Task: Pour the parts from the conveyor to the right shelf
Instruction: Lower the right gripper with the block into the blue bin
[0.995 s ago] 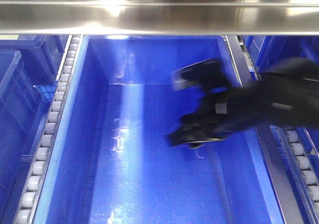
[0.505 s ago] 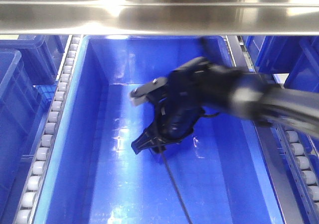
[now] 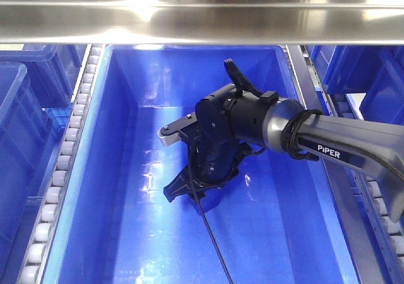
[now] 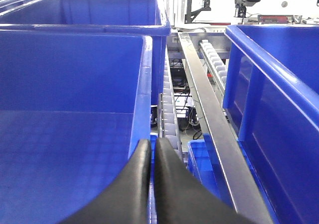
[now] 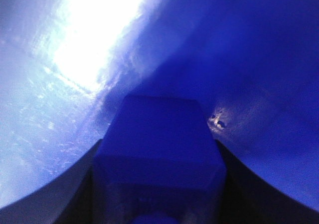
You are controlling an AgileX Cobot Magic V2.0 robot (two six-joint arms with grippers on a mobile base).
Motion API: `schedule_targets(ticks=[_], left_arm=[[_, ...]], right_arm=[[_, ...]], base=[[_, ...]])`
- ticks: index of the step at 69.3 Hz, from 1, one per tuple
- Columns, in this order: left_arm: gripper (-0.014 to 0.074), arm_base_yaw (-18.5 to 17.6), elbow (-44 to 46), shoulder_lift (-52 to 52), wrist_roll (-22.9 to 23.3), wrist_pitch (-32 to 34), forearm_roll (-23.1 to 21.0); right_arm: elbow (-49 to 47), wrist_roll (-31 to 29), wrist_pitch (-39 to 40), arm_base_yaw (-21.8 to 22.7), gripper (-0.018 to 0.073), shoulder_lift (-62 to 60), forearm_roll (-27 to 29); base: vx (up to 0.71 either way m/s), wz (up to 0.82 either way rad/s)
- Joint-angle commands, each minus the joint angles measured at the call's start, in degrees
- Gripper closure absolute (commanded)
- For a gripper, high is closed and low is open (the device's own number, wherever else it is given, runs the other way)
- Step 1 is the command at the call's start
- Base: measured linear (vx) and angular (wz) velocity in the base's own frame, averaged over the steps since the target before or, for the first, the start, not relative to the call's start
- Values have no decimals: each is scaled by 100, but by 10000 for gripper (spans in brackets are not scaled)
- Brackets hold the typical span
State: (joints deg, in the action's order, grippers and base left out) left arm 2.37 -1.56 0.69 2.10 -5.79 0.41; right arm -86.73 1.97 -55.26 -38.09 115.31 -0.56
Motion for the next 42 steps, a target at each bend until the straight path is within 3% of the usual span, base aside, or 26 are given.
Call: schedule_targets(ticks=[1, 18, 24, 30, 42], left_arm=[[603, -30, 113, 67, 49, 453, -41], [603, -30, 113, 67, 49, 453, -41], [603, -30, 113, 67, 49, 453, -41], [603, -30, 113, 67, 49, 453, -41], [603, -30, 113, 67, 49, 453, -41]], right_arm=[[-87, -35, 80, 53, 444, -134, 2], [-87, -30, 220, 53, 43, -248, 14], [-87, 0, 345, 53, -50, -361, 22], [-87, 18, 497, 53, -83, -530, 22], [152, 225, 1000, 53, -40, -1013, -8]], base=[[0, 0], [0, 0], [0, 0], [0, 0], [0, 0]])
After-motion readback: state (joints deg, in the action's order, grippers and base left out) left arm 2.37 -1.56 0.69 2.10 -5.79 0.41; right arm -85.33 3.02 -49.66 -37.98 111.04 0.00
